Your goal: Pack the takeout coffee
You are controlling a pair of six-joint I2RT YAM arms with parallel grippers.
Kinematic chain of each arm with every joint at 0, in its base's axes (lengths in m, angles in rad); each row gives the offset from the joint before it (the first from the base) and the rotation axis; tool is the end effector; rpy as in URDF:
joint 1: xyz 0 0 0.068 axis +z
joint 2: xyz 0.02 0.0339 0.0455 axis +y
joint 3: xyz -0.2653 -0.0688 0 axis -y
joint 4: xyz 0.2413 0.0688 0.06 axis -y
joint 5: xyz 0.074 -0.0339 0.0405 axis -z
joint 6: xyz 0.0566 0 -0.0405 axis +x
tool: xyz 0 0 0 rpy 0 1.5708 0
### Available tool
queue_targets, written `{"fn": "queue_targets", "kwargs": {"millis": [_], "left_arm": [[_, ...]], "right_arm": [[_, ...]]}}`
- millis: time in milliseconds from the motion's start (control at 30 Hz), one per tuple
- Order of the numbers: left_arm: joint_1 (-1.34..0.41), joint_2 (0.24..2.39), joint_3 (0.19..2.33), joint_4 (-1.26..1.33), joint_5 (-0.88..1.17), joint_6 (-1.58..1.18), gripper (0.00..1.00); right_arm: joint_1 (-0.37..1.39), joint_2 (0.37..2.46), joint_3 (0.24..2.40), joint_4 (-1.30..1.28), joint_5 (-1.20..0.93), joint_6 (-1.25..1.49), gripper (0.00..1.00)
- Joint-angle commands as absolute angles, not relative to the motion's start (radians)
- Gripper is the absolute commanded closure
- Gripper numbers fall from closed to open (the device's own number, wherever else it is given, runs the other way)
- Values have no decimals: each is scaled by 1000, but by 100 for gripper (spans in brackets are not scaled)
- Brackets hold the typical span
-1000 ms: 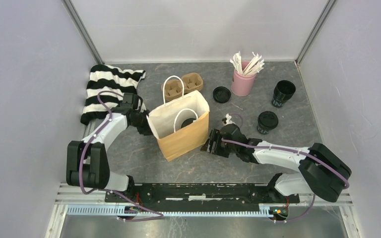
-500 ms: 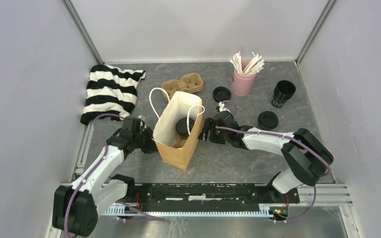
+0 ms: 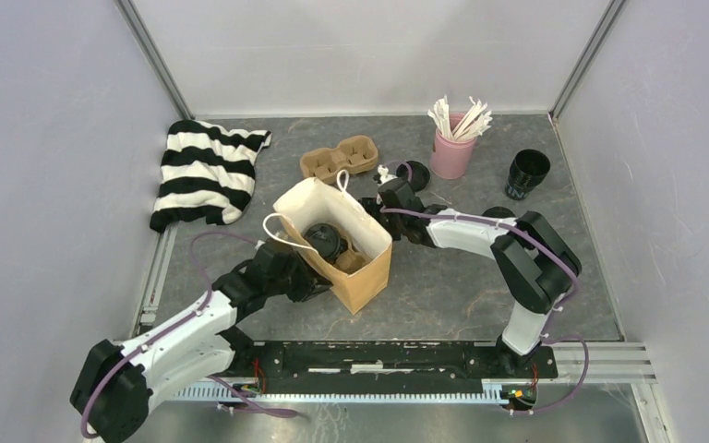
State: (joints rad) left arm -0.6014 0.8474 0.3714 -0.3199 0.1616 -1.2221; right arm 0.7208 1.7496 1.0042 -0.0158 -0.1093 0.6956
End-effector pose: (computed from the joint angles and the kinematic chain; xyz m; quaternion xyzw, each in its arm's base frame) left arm 0.1410 -0.1078 0.1623 -0.2528 0.8881 -0.3435 0.1715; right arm 0.2810 0.2551 0.1651 -0.0331 0.9175 0.2939 0.2660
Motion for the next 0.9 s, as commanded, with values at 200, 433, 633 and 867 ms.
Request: {"fn": "queue_targets", "kwargs": {"millis": [200, 433, 633, 867], "left_arm": [[-742, 871, 439, -335, -31, -1367, 69], [-742, 598, 434, -616, -35, -1384, 65], [-742, 420, 519, -779, -16, -1351, 53], [-742, 491, 928, -861, -154, -876, 32]], "right_arm": [[641, 1862, 1225, -194, -214, 466, 24], [570, 1803, 1330, -462, -64, 231, 20], [563, 1624, 1339, -614, 118, 81, 17], [421, 1386, 1308, -712, 227, 65, 4]]}}
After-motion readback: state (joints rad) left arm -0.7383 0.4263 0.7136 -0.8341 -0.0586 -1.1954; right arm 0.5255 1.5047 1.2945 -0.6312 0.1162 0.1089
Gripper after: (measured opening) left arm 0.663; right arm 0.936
